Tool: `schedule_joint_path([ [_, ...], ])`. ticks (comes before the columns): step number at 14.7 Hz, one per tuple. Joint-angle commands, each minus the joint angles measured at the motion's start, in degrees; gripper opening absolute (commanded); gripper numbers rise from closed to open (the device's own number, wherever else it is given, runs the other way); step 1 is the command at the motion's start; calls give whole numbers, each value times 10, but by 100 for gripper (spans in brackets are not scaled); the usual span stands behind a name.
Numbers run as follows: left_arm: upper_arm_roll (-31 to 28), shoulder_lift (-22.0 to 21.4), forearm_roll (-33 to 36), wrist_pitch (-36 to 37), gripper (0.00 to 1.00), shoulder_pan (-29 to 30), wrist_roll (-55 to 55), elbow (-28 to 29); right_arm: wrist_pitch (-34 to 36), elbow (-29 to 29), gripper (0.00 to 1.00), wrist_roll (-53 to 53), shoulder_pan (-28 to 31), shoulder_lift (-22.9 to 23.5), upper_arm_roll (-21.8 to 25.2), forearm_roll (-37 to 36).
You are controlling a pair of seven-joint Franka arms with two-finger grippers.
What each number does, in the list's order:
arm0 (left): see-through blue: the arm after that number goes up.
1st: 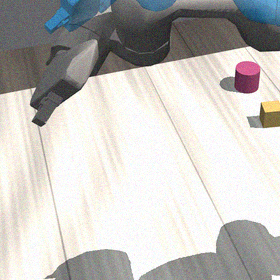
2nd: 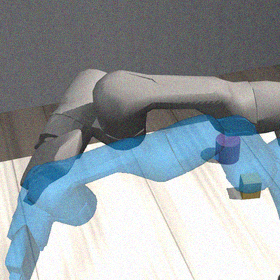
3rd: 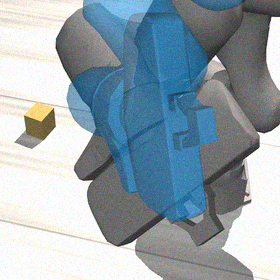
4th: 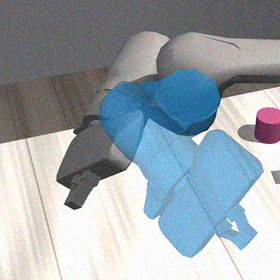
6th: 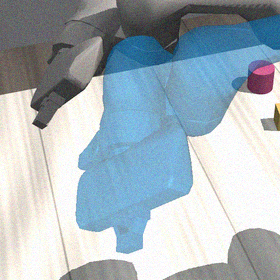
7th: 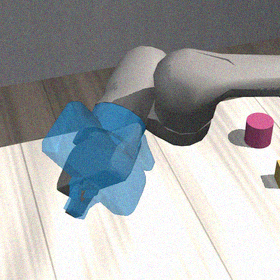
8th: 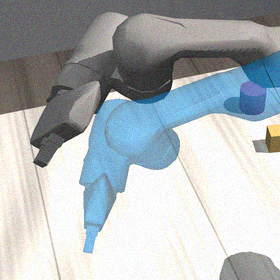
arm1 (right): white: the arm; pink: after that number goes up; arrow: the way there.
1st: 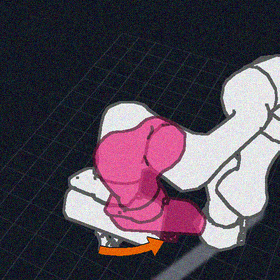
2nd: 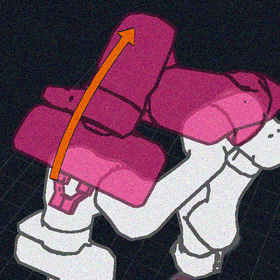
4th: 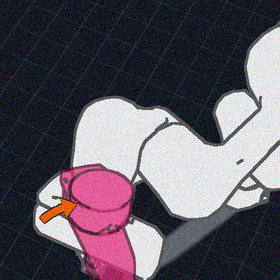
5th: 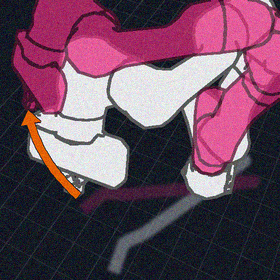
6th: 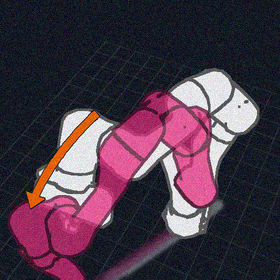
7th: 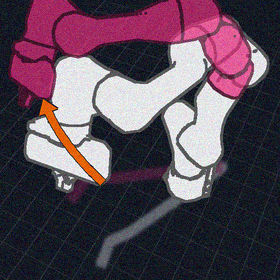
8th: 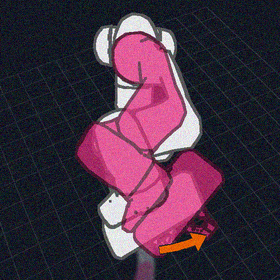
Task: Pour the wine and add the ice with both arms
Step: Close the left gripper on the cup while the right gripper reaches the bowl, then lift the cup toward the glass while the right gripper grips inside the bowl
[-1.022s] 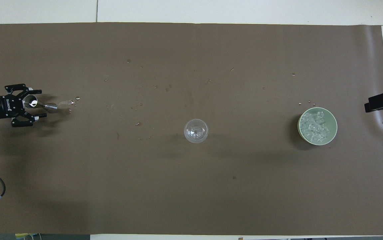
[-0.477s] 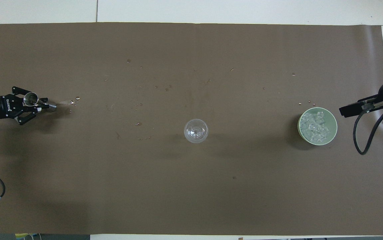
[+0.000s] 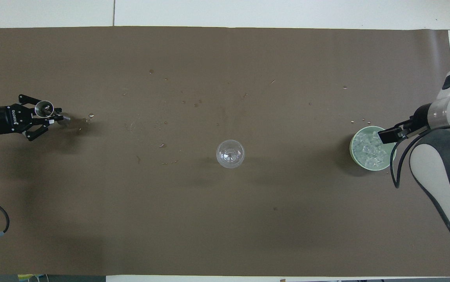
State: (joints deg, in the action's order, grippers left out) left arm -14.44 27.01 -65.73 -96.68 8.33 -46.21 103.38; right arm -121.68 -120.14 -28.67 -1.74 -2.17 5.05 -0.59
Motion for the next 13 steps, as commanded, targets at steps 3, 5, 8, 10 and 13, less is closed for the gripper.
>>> schedule_joint_path([
  [3,-10,-91,-2,2,0,-95,-94,16,-107,-70,80,-42,-8,11,0,10],
  [5,-10,-130,30,3,0,-136,-123,25,-133,-91,80,-45,-8,24,-1,20],
  [8,-10,-172,75,-1,0,-196,-196,28,-135,-106,75,-79,-7,25,0,60],
  [10,-10,-194,103,-7,0,-236,-247,24,-135,-113,72,-81,-5,26,0,65],
  [13,-10,-230,149,-39,0,-302,-285,25,-135,-119,61,-103,13,26,0,66],
])
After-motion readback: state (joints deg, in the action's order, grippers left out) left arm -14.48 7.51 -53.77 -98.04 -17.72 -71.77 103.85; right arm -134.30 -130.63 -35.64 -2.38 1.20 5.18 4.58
